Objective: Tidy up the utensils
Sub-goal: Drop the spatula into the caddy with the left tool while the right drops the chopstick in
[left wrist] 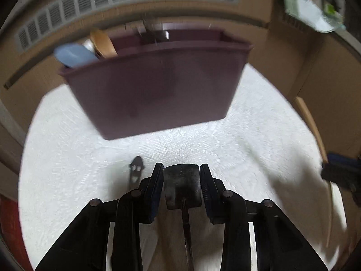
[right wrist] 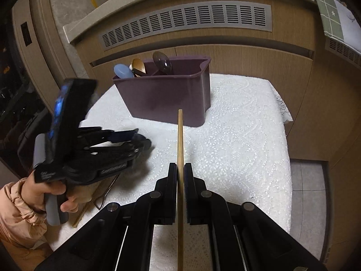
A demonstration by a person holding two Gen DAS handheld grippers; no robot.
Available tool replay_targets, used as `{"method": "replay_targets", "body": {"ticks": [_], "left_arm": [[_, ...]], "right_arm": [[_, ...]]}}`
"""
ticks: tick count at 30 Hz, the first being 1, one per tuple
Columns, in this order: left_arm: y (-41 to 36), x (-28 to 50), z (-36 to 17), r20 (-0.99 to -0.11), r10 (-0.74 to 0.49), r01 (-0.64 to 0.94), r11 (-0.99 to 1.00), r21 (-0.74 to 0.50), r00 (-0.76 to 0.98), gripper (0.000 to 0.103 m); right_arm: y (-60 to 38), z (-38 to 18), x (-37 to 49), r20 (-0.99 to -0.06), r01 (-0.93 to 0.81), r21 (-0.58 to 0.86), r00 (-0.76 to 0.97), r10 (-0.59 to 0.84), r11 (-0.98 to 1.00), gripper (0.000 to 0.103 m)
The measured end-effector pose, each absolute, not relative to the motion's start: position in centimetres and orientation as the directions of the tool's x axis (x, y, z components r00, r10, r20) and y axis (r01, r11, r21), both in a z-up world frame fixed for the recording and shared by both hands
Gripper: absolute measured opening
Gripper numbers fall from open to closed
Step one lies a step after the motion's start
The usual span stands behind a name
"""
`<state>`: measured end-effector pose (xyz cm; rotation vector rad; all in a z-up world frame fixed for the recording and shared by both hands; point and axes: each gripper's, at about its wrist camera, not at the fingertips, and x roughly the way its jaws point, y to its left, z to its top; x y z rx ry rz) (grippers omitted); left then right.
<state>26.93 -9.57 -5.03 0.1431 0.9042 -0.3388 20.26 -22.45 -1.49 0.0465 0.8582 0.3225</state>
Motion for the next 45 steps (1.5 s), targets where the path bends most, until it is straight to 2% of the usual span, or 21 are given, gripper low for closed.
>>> {"method": "replay_targets", "body": {"ticks": [8, 14, 18, 20, 24, 29, 33, 37, 40, 41, 43, 44, 45], "left_arm": [[-6.1, 21.0, 0.9, -0.628, -0.319, 0.362, 0.930, -0.064, 0.709, 0.033], [-4.9, 21.4, 5.3, -0.524, -0.371, 0.368, 0.923, -0.115, 0.767, 0.032], [-4.2, 22.9, 11.5, -0.415, -0.440, 0.419, 0.896, -0.147, 0.796, 0.032], [-3.8, 24.4, 15.0, -0.343, -0.446, 0.432, 0.894, -0.122, 0.827, 0.032], [-3.6, 28.2, 18.4, -0.273, -0.428, 0.419, 0.903, -0.093, 0.862, 0.032], [-2.9, 32.9, 17.5, -0.290, -0.428, 0.412, 0.904, -0.117, 0.856, 0.032], [-2.2, 35.9, 14.9, -0.333, -0.456, 0.423, 0.890, -0.170, 0.825, 0.032], [-2.3, 37.7, 12.0, -0.383, -0.470, 0.423, 0.882, -0.205, 0.795, 0.032], [-2.7, 38.5, 9.1, -0.451, -0.484, 0.422, 0.875, -0.237, 0.750, 0.034], [-2.9, 38.7, 8.0, -0.478, -0.486, 0.418, 0.874, -0.248, 0.731, 0.039], [-2.8, 38.7, 6.5, -0.514, -0.466, 0.395, 0.885, -0.248, 0.720, 0.048], [-2.4, 38.5, 6.1, -0.527, -0.449, 0.374, 0.893, -0.249, 0.722, 0.051], [-2.2, 38.3, 5.9, -0.532, -0.442, 0.363, 0.897, -0.253, 0.722, 0.051]], "right_arm": [[-21.8, 0.1, 19.7, -0.699, -0.267, 0.164, 0.648, 0.303, 0.950, 0.006], [-21.4, 2.7, 20.0, -0.637, -0.282, 0.184, 0.695, 0.332, 0.942, 0.006], [-21.1, 9.2, 21.7, -0.525, -0.326, 0.127, 0.780, 0.342, 0.937, 0.006], [-20.8, 12.9, 23.2, -0.451, -0.341, 0.089, 0.824, 0.343, 0.936, 0.006], [-20.5, 16.6, 27.5, -0.353, -0.347, 0.075, 0.867, 0.351, 0.935, 0.006], [-20.0, 15.1, 33.0, -0.334, -0.344, 0.098, 0.873, 0.356, 0.934, 0.006], [-18.8, 12.2, 35.7, -0.341, -0.291, 0.055, 0.894, 0.292, 0.955, 0.006], [-18.7, 8.7, 37.1, -0.405, -0.287, 0.059, 0.868, 0.286, 0.956, 0.006], [-18.8, 6.1, 37.2, -0.483, -0.303, 0.069, 0.823, 0.297, 0.951, 0.006], [-18.9, 5.2, 37.3, -0.523, -0.313, 0.067, 0.798, 0.301, 0.947, 0.009], [-19.1, 4.2, 37.1, -0.567, -0.313, 0.056, 0.772, 0.288, 0.948, 0.028], [-19.2, 4.0, 36.7, -0.577, -0.304, 0.041, 0.771, 0.271, 0.952, 0.044], [-19.4, 4.1, 36.0, -0.575, -0.292, 0.025, 0.778, 0.253, 0.956, 0.051]]}}
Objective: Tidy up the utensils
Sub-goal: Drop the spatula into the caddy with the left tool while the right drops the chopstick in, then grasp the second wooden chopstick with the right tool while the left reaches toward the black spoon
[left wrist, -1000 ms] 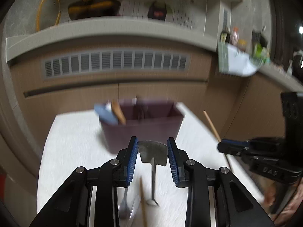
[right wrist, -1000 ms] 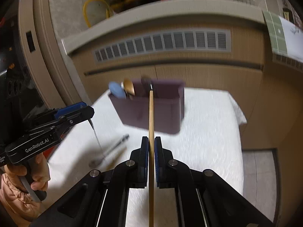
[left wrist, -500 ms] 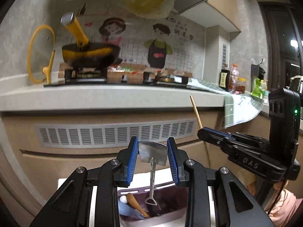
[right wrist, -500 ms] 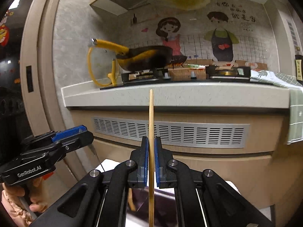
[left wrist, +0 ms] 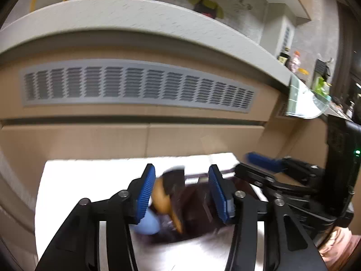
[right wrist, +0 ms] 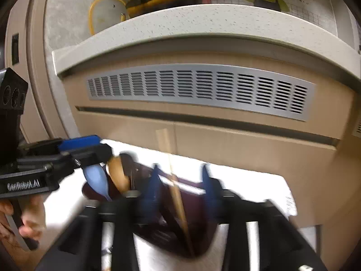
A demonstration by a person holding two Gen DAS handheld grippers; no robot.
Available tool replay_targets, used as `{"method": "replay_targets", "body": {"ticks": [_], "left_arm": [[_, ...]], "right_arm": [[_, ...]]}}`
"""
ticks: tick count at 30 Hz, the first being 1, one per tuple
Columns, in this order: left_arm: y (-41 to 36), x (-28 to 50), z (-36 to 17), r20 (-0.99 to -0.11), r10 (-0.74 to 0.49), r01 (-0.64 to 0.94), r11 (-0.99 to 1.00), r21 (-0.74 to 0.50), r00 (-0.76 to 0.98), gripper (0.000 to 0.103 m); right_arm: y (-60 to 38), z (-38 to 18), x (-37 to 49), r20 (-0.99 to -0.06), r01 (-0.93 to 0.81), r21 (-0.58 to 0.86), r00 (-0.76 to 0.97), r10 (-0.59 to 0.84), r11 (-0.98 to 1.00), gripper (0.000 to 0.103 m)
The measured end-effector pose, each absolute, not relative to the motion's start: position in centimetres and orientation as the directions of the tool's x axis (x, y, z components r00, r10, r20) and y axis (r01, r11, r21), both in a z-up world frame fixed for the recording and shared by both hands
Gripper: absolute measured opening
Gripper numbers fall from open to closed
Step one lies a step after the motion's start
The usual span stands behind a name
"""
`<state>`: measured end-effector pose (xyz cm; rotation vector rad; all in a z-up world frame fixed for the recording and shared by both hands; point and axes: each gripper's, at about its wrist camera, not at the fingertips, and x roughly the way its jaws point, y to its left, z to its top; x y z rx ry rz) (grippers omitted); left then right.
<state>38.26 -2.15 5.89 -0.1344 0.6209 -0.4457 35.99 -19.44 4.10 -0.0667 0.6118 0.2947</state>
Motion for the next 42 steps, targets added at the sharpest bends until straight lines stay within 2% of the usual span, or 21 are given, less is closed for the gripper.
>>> {"method": "replay_targets", "body": {"ticks": [2, 5, 6, 8, 10, 14, 20, 25, 28, 31, 35, 42], "left_arm": [[-1.1, 37.2, 5.8, -0.539, -0.423, 0.337, 0.906, -0.257, 0.728, 0.052], [0.0, 35.0, 5.8, -0.541, -0.376, 0.304, 0.927, -0.221, 0.752, 0.061], [0.3, 34.0, 5.7, -0.542, -0.354, 0.291, 0.935, -0.202, 0.763, 0.065], [1.1, 32.3, 5.3, -0.546, -0.332, 0.276, 0.943, -0.184, 0.769, 0.067], [1.8, 30.7, 4.8, -0.560, -0.319, 0.264, 0.948, -0.179, 0.765, 0.067], [3.5, 27.5, 3.1, -0.606, -0.272, 0.222, 0.962, -0.158, 0.748, 0.073], [7.4, 23.2, -0.1, -0.677, -0.222, 0.166, 0.975, -0.148, 0.701, 0.074], [9.2, 20.5, -2.3, -0.725, -0.197, 0.138, 0.980, -0.140, 0.660, 0.074], [9.4, 19.5, -3.3, -0.745, -0.202, 0.138, 0.979, -0.147, 0.636, 0.074], [8.8, 19.3, -3.4, -0.755, -0.224, 0.161, 0.974, -0.158, 0.616, 0.074], [6.9, 18.9, -4.0, -0.769, -0.271, 0.218, 0.960, -0.175, 0.579, 0.074], [2.7, 17.4, -4.6, -0.752, -0.356, 0.377, 0.913, -0.155, 0.554, 0.074]], "right_arm": [[-19.7, 4.3, 34.7, -0.573, -0.278, 0.001, 0.787, 0.228, 0.961, 0.051], [-19.5, 4.6, 32.4, -0.603, -0.273, -0.018, 0.770, 0.208, 0.962, 0.051], [-19.2, 4.4, 31.3, -0.621, -0.274, -0.028, 0.758, 0.198, 0.961, 0.055], [-18.7, 3.9, 29.9, -0.647, -0.277, -0.037, 0.739, 0.188, 0.960, 0.060], [-17.8, 2.7, 28.2, -0.684, -0.289, -0.037, 0.706, 0.187, 0.957, 0.064], [-15.8, -0.9, 25.1, -0.770, -0.326, -0.001, 0.604, 0.207, 0.945, 0.065], [-12.8, -5.8, 21.0, -0.852, -0.361, 0.088, 0.456, 0.259, 0.928, 0.065], [-9.7, -7.4, 19.4, -0.875, -0.394, 0.072, 0.416, 0.248, 0.916, 0.064], [-8.1, -8.0, 19.1, -0.883, -0.414, -0.017, 0.433, 0.181, 0.910, 0.063], [-8.3, -7.8, 18.6, -0.885, -0.433, -0.044, 0.434, 0.166, 0.900, 0.061], [-12.2, -7.4, 18.7, -0.882, -0.377, -0.091, 0.460, 0.101, 0.922, 0.061], [-19.5, -7.1, 19.3, -0.877, -0.217, -0.092, 0.479, 0.024, 0.972, 0.061]]}}
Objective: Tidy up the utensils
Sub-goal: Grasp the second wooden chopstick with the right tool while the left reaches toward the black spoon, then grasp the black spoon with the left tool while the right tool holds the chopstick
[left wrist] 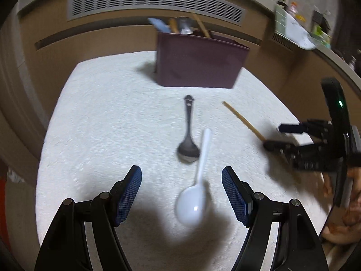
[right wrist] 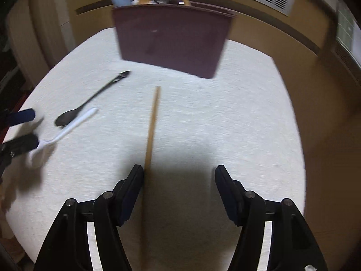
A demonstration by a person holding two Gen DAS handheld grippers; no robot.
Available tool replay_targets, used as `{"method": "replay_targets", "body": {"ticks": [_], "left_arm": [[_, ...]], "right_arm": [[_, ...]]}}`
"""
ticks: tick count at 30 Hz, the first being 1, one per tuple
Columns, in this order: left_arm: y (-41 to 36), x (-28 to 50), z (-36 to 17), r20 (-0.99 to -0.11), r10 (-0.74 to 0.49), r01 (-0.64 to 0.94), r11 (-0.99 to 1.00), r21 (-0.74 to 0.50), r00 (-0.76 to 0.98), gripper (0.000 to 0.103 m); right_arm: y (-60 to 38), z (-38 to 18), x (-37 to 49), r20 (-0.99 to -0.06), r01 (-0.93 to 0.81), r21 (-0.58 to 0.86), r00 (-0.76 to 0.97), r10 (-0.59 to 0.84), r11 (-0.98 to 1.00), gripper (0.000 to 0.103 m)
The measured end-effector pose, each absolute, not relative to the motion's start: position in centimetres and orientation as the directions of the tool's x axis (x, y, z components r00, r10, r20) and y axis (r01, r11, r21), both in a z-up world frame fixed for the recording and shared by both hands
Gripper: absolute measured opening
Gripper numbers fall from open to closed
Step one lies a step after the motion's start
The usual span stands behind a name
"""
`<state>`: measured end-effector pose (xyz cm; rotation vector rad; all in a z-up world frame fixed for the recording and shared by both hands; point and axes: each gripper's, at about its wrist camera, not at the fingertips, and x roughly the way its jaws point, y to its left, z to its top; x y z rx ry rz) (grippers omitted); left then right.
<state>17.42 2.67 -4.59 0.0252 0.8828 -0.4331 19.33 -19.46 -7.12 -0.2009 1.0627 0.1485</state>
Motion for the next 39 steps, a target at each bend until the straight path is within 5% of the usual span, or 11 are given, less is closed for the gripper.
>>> {"method": "replay_targets", "body": {"ticks": [9, 20, 25, 31, 36, 39], "left_arm": [[1.1, 20.5, -6.4, -0.789, -0.287, 0.295, 0.945, -0.140, 0.544, 0.049], [1.5, 22.2, -6.1, -0.794, -0.139, 0.257, 0.966, 0.023, 0.592, 0.047], [2.8, 22.1, -6.4, -0.805, -0.234, 0.301, 0.951, -0.072, 0.545, 0.047], [2.2, 23.3, -6.5, -0.792, -0.242, 0.327, 0.943, -0.056, 0.561, 0.047], [2.2, 23.2, -5.6, -0.763, -0.252, 0.317, 0.946, -0.065, 0.596, 0.010], [2.5, 22.0, -3.6, -0.719, -0.273, 0.318, 0.945, -0.076, 0.639, 0.009]], "right_arm": [[-21.4, -6.5, 17.6, -0.855, -0.225, -0.054, 0.514, 0.072, 0.973, 0.051], [-19.3, -6.7, 20.1, -0.849, -0.298, -0.022, 0.510, 0.139, 0.954, 0.040], [-17.6, -7.5, 22.4, -0.864, -0.331, 0.010, 0.472, 0.175, 0.944, 0.029], [-17.1, -7.6, 22.6, -0.864, -0.346, 0.010, 0.469, 0.182, 0.938, 0.029], [-18.2, -7.4, 22.0, -0.859, -0.340, 0.040, 0.469, 0.206, 0.940, 0.028], [-18.5, -7.0, 22.4, -0.850, -0.339, 0.044, 0.481, 0.214, 0.940, 0.028]]}}
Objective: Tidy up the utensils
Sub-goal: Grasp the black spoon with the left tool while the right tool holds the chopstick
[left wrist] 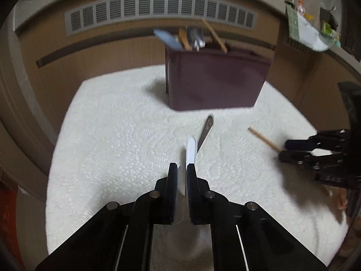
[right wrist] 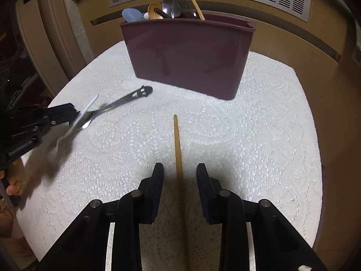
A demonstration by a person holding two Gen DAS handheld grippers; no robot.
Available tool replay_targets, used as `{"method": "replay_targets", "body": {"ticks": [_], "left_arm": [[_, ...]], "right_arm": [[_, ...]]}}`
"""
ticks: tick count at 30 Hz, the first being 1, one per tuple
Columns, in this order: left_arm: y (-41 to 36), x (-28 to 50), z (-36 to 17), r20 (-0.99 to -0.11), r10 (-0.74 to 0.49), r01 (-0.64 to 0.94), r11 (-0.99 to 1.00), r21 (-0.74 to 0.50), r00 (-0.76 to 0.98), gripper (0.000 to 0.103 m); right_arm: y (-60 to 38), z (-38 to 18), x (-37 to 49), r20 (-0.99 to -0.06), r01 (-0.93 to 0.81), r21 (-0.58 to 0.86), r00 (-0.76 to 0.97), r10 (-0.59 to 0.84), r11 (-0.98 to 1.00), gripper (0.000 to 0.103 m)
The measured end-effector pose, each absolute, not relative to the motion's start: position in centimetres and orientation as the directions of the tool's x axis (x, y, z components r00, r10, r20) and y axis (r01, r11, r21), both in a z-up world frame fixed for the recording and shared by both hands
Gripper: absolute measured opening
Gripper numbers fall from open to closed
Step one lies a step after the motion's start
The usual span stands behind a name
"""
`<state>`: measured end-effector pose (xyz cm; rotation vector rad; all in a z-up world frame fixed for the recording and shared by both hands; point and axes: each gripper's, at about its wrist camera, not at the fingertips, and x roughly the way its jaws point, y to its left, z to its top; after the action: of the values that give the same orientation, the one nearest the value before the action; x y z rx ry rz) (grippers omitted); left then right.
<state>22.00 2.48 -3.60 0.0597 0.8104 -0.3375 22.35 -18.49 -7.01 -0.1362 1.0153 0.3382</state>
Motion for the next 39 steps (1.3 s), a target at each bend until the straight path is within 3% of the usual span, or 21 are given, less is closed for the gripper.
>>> {"method": "replay_targets", "body": {"ticks": [4, 6, 9, 13, 15, 17, 24, 32, 34, 36, 39], "left_arm": [[2.2, 21.2, -1.2, -0.674, -0.284, 0.337, 0.940, -0.055, 0.682, 0.009], [2.3, 21.5, -0.8, -0.669, -0.275, 0.331, 0.943, -0.047, 0.690, 0.009], [3.2, 21.6, -1.1, -0.682, -0.260, 0.306, 0.950, -0.056, 0.683, 0.009], [4.8, 21.3, -2.7, -0.722, -0.271, 0.291, 0.951, -0.101, 0.637, 0.012], [5.0, 21.2, -3.9, -0.750, -0.271, 0.282, 0.952, -0.117, 0.603, 0.026], [4.8, 21.4, -5.2, -0.772, -0.246, 0.263, 0.959, -0.105, 0.587, 0.033], [2.5, 21.3, -6.6, -0.798, -0.233, 0.279, 0.956, -0.085, 0.556, 0.034], [1.3, 20.2, -5.6, -0.759, -0.395, 0.344, 0.908, -0.238, 0.517, 0.034], [2.1, 20.0, -4.9, -0.731, -0.365, 0.324, 0.924, -0.205, 0.577, 0.036], [2.7, 20.2, -4.8, -0.726, -0.284, 0.293, 0.949, -0.119, 0.627, 0.049], [2.8, 21.8, -5.8, -0.763, -0.223, 0.282, 0.958, -0.056, 0.606, 0.049]], "right_arm": [[-17.5, -6.9, 23.4, -0.848, -0.358, 0.040, 0.482, 0.221, 0.933, 0.028], [-16.8, -7.3, 23.9, -0.858, -0.367, 0.021, 0.470, 0.205, 0.930, 0.013], [-16.3, -7.6, 23.9, -0.870, -0.371, -0.015, 0.463, 0.171, 0.929, 0.006], [-17.1, -6.4, 22.7, -0.858, -0.362, 0.006, 0.477, 0.191, 0.932, 0.006], [-17.7, -5.7, 22.1, -0.852, -0.356, 0.041, 0.476, 0.219, 0.934, 0.006], [-17.9, -5.1, 21.6, -0.845, -0.353, 0.059, 0.480, 0.235, 0.934, 0.006], [-18.7, -4.1, 20.5, -0.835, -0.344, 0.076, 0.491, 0.248, 0.936, 0.006], [-19.3, -4.8, 20.9, -0.844, -0.319, 0.094, 0.477, 0.245, 0.943, 0.006], [-19.3, -4.8, 20.8, -0.842, -0.320, 0.095, 0.479, 0.248, 0.943, 0.006], [-19.2, -4.8, 20.8, -0.842, -0.326, 0.092, 0.479, 0.248, 0.941, 0.006], [-19.3, -5.1, 20.8, -0.844, -0.325, 0.098, 0.474, 0.252, 0.941, 0.006]]}}
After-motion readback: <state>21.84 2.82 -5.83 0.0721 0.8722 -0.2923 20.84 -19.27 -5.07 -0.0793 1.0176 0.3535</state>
